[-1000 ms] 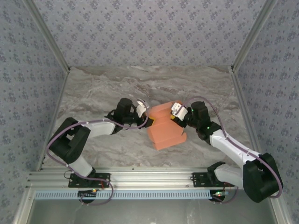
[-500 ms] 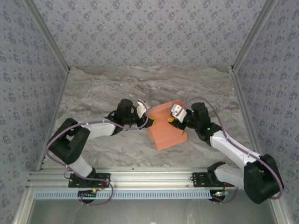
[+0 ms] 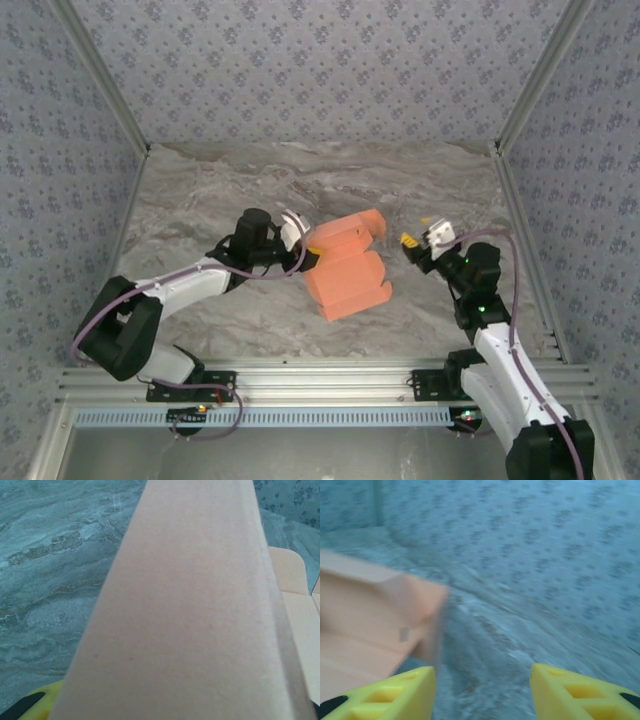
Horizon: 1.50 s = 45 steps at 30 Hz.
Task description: Fold the paper box
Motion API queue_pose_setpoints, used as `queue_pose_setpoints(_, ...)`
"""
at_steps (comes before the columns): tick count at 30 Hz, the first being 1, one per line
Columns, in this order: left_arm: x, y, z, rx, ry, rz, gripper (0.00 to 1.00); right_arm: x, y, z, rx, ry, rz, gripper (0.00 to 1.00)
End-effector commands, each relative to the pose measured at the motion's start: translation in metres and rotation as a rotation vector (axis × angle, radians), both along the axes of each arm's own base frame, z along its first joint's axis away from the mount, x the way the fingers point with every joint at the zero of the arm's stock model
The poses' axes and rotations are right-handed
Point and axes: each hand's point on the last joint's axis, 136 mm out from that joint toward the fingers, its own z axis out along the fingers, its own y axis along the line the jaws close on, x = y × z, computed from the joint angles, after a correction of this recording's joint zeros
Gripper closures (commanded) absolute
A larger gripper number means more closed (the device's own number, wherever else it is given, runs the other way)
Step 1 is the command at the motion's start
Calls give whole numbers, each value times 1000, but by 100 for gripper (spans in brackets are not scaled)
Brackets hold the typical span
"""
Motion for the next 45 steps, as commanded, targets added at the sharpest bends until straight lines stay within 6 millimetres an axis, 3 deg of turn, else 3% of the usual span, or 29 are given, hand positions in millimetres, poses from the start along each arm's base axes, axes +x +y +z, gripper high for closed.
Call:
queue_pose_setpoints(1, -14, -1, 9, -12, -27, -81, 81, 13, -27, 9, 108, 16, -112, 47)
queue_pose_setpoints(3, -20, -3, 11, -15, -29, -109, 81, 18, -23, -2, 78, 70, -64, 47)
queue_pose_setpoints(7, -32, -8, 14, -14, -35, -172, 82, 4, 15, -6, 40, 94, 155, 44)
queue_pose_setpoints(12, -46, -11, 20, -20, -37, -232, 82, -4, 41, -20, -48, 120, 271, 44)
queue_pose_setpoints(19, -48, -14, 23, -17, -27, -256, 87, -47, 82, -14, -36, 107, 545, 46)
queue_pose_setpoints(26, -47, -14, 31, -44, -38, -253, 86, -53, 95, -31, -97, 164, 569, 47)
queue_pose_setpoints(45, -20, -11, 23, -49, -70, -107, 86, -19, 101, -51, -64, 151, 355, 60)
